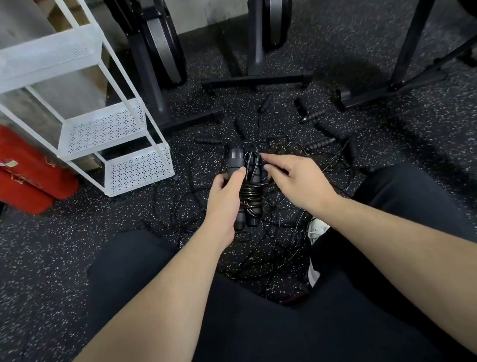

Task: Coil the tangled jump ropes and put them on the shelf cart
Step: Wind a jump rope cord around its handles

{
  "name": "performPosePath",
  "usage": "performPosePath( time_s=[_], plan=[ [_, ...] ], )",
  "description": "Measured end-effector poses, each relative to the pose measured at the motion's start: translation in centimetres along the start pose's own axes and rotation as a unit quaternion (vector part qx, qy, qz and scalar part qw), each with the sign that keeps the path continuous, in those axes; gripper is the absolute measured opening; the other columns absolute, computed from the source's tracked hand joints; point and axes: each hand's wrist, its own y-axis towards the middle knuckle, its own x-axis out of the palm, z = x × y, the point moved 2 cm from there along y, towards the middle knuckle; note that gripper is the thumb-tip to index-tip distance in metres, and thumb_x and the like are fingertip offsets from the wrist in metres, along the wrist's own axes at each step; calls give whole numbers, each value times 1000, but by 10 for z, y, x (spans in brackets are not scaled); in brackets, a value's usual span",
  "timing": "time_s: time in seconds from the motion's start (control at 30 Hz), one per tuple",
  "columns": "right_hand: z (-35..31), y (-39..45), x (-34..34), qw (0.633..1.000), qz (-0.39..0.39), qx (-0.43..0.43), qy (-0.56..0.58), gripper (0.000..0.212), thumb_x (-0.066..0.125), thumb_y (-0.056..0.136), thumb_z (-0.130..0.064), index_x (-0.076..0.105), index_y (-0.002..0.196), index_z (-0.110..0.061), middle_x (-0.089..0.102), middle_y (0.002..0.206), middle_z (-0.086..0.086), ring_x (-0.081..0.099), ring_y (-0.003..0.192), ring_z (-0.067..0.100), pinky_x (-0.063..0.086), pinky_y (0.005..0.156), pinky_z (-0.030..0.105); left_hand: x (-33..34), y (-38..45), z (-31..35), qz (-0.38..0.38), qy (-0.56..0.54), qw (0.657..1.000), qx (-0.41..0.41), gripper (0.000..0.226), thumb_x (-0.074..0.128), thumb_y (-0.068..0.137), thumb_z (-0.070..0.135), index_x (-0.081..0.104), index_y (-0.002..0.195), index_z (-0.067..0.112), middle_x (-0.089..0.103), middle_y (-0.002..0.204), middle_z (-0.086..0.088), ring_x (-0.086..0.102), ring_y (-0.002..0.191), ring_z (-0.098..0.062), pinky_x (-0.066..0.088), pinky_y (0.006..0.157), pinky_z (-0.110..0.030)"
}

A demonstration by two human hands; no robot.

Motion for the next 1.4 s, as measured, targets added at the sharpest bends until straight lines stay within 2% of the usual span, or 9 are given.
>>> performPosePath(
  time_s=[0.13,0.3,0.53,0.7,0.9,1.03,1.1,1.2,1.4],
  plan=[
    [-2,3,1,999,17,-37,-2,32,56,104,-18,67,133,-15,72,94,3,65,91,21,52,90,38,1,-2,3,4,-47,999,-12,34,69,95,43,64,115,17,77,108,-10,74,93,-34,60,84,-62],
    [3,6,1,997,18,-69,-38,32,58,103,-20,67,134,-19,69,91,-1,63,89,19,53,86,37,2,0,5,-7,-34,999,-12,28,67,96,41,64,115,20,76,106,-5,74,92,-26,62,79,-45],
    [5,4,5,998,17,-54,-8,30,61,102,-17,69,130,-16,53,100,-14,53,91,-5,40,81,6,1,-2,8,-38,26,999,-10,18,63,100,29,61,114,18,73,116,-11,72,95,-26,61,86,-49],
    [1,3,5,998,-1,-60,13,28,60,101,-11,70,127,-10,56,103,-13,54,92,-2,42,87,14,3,-4,7,-38,27,999,-18,17,63,100,29,61,113,19,72,108,-8,71,88,-23,62,79,-46],
    [-2,-1,1,996,13,43,74,42,69,95,-19,51,130,-36,70,100,-14,64,96,2,50,81,20,4,-2,7,-17,126,991,30,24,62,98,36,56,113,19,68,107,-5,67,89,-19,58,66,-33],
    [-1,-3,1,999,-14,26,26,31,62,98,-15,58,120,-36,68,96,-13,64,79,4,48,71,27,1,-1,6,0,195,979,56,28,64,94,39,54,115,23,68,106,-2,66,95,-20,55,86,-42],
    [0,-3,3,999,-35,28,13,33,56,99,-11,61,122,-34,68,100,-8,58,64,1,44,63,25,0,-1,6,14,238,968,81,31,64,94,39,52,116,21,66,98,1,62,82,-15,50,77,-36],
    [-2,-3,8,994,-68,76,30,31,56,98,-18,59,125,-33,66,102,-10,64,87,9,51,78,30,0,-2,5,40,329,937,108,34,65,93,45,48,113,23,64,90,4,62,74,-17,47,68,-36],
    [6,7,10,988,-26,117,100,7,69,95,-33,66,92,-28,61,95,-4,53,80,8,40,71,20,5,-5,7,62,402,901,155,36,65,89,51,46,107,26,63,85,9,62,76,-19,41,62,-36]
  ],
)
